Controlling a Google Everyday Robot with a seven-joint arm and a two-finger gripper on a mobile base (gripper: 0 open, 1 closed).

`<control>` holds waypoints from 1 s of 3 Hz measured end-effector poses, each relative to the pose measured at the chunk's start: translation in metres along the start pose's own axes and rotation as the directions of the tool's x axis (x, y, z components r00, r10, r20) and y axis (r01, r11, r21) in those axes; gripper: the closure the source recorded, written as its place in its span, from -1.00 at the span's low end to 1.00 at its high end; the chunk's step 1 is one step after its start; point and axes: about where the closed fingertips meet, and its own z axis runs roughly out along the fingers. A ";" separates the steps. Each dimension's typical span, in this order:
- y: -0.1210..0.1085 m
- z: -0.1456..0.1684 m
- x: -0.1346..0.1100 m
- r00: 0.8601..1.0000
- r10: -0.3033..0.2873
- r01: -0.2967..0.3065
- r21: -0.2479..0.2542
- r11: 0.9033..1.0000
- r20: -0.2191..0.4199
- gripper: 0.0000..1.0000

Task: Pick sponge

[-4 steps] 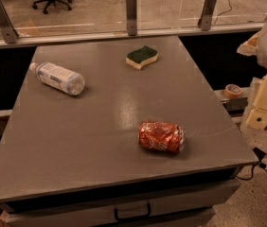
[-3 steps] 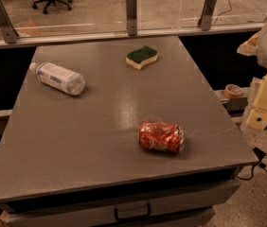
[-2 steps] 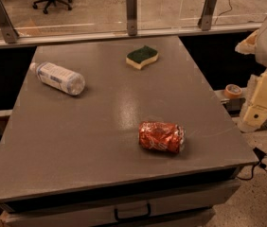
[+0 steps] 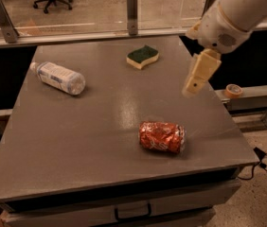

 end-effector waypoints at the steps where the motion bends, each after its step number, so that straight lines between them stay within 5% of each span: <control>1: -0.065 0.030 -0.048 0.994 -0.005 -0.002 0.065 0.998 0.114 -1.00; 3: -0.070 0.044 -0.049 0.988 0.043 -0.054 0.069 0.996 0.150 -1.00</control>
Offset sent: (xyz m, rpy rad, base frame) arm 0.0627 0.0356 0.0057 0.0841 -0.0639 0.0033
